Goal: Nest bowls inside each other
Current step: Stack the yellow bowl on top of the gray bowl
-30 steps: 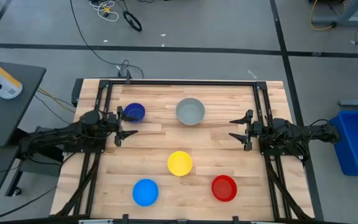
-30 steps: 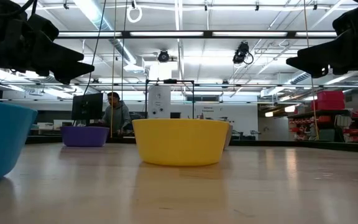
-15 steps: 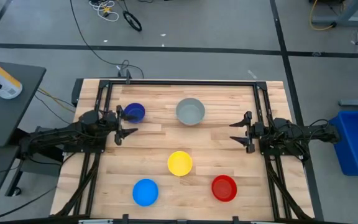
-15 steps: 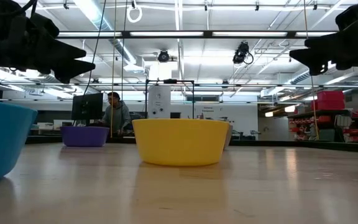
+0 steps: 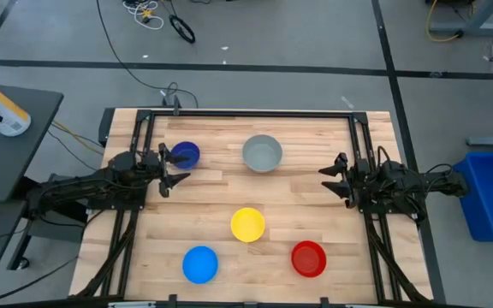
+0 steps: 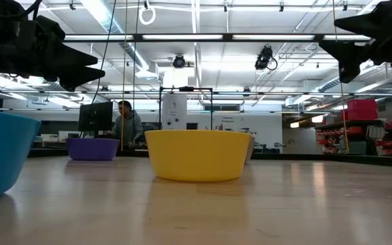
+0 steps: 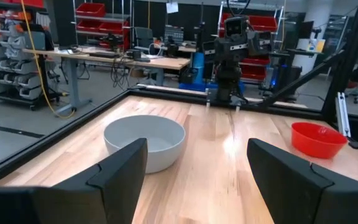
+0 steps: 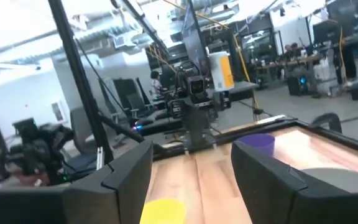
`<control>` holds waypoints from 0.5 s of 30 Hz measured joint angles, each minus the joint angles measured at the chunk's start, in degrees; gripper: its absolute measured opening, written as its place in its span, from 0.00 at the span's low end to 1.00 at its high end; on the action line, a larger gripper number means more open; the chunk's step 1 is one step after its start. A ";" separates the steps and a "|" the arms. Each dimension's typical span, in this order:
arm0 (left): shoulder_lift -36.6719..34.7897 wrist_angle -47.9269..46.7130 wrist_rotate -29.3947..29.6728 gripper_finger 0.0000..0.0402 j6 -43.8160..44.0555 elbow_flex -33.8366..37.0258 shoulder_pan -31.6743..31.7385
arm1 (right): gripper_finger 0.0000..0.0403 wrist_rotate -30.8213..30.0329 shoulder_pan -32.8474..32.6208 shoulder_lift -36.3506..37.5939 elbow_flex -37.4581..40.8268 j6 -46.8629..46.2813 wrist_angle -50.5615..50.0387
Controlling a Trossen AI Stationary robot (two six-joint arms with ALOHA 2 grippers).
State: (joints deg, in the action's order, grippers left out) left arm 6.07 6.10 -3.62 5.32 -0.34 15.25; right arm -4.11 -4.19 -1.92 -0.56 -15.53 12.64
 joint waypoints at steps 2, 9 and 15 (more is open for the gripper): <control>0.00 -1.03 -0.02 0.71 -0.02 0.00 0.00 | 0.55 -1.04 0.05 -0.12 -0.01 -1.55 -0.51; 0.36 -3.62 -0.03 0.71 -0.63 0.00 0.00 | 0.47 -7.12 0.09 -5.44 -0.02 -1.38 -1.11; 1.63 -3.67 -0.18 0.71 -1.44 -0.02 0.00 | 0.40 0.17 0.05 -15.89 -0.02 -3.93 8.06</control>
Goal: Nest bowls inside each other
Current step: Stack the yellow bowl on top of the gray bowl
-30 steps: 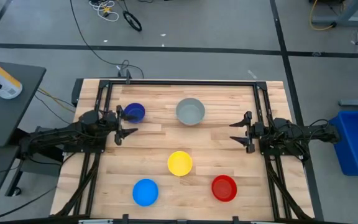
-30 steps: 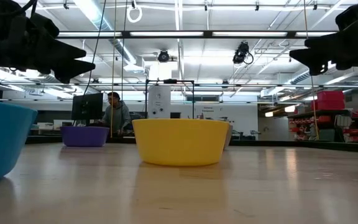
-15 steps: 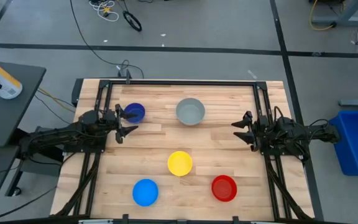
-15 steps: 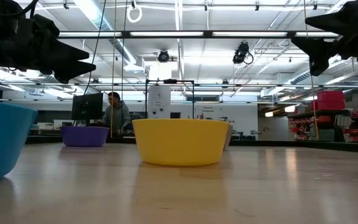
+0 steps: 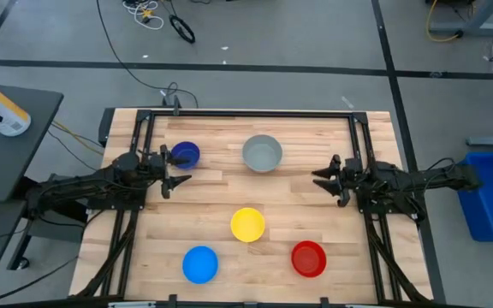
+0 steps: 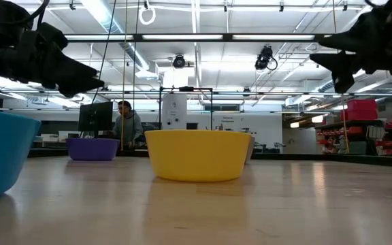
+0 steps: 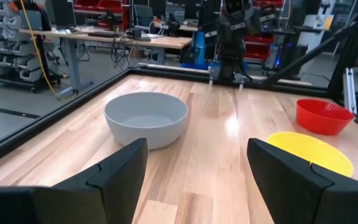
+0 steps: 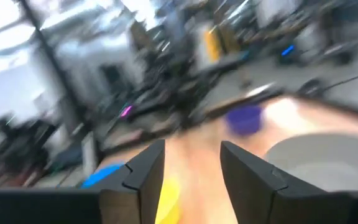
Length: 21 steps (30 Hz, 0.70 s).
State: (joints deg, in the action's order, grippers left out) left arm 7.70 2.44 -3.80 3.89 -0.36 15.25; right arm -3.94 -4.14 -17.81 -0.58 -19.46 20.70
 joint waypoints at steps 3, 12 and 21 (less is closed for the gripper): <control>0.87 -0.04 -0.02 0.71 -0.13 0.00 0.00 | 0.38 5.54 -0.04 -7.17 0.00 -5.37 2.90; 2.81 1.02 -0.45 0.71 -1.38 0.00 0.00 | 0.40 6.81 -4.86 -30.99 -6.24 -12.83 13.43; 2.80 1.64 -2.48 0.71 -1.37 0.00 0.01 | 0.39 2.95 -4.51 -49.58 -24.93 -3.44 10.69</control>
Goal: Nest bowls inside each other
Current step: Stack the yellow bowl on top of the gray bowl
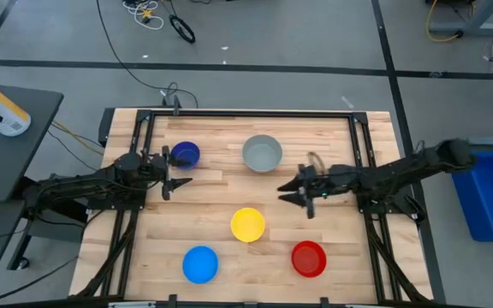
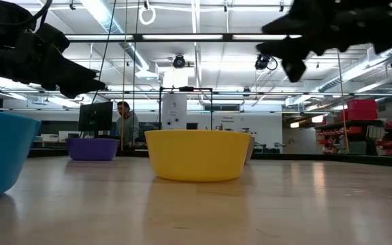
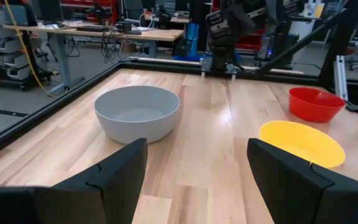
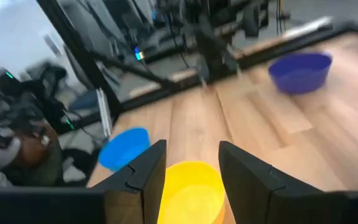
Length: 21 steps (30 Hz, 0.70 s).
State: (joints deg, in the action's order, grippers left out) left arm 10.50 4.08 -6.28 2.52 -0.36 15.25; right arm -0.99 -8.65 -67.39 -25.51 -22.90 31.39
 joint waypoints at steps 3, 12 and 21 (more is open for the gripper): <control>0.00 -0.02 -0.71 0.71 0.00 0.00 0.02 | 0.41 -0.18 -0.85 -8.28 -6.69 0.05 -4.36; 0.00 -0.68 -2.01 0.71 -0.17 0.02 0.02 | 0.47 1.70 -2.41 -25.64 -19.80 -0.59 -9.98; 0.00 -0.65 -2.62 0.71 -1.04 0.00 0.01 | 0.54 -0.05 -3.88 -27.46 -22.57 -6.70 -19.11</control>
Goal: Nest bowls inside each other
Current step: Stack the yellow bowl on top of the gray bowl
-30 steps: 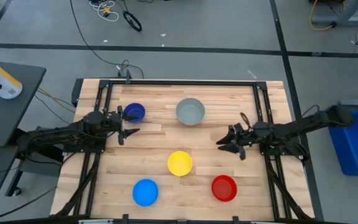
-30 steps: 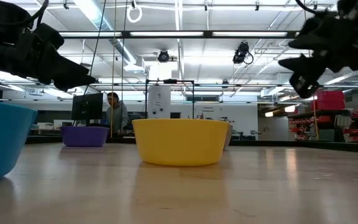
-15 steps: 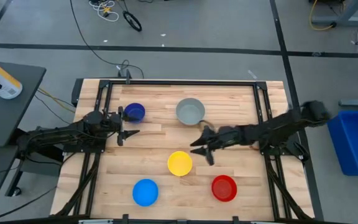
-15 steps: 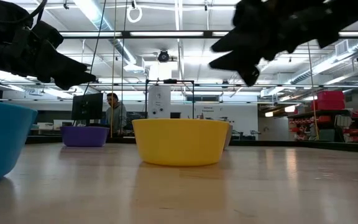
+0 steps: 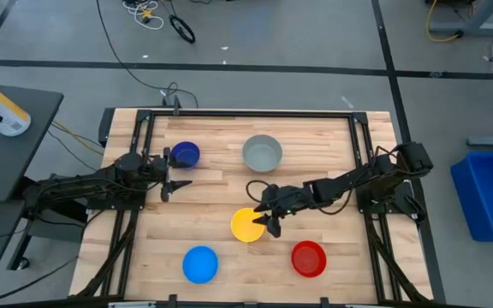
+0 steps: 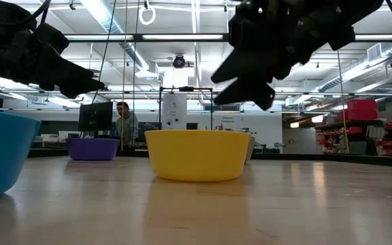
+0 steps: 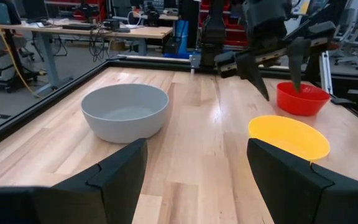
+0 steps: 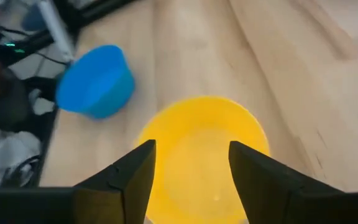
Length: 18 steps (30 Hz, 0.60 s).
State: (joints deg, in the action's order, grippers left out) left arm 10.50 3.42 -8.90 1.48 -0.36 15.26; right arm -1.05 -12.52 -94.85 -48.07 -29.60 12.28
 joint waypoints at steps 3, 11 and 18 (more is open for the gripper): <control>0.00 0.00 -0.24 0.71 -0.05 0.00 0.01 | 0.56 -1.68 0.09 0.00 0.00 -0.52 -2.66; 0.00 0.02 -0.95 0.71 -0.05 0.00 0.00 | 0.57 -2.31 0.71 -0.98 0.00 -0.87 -2.93; -0.02 0.02 -1.04 0.71 -0.23 0.00 0.01 | 0.57 -2.37 0.97 -7.55 0.02 -2.54 -0.36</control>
State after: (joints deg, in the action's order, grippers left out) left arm 10.48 3.44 -9.93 1.26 -0.36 15.27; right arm -3.42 -11.55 -102.39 -48.05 -32.14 11.92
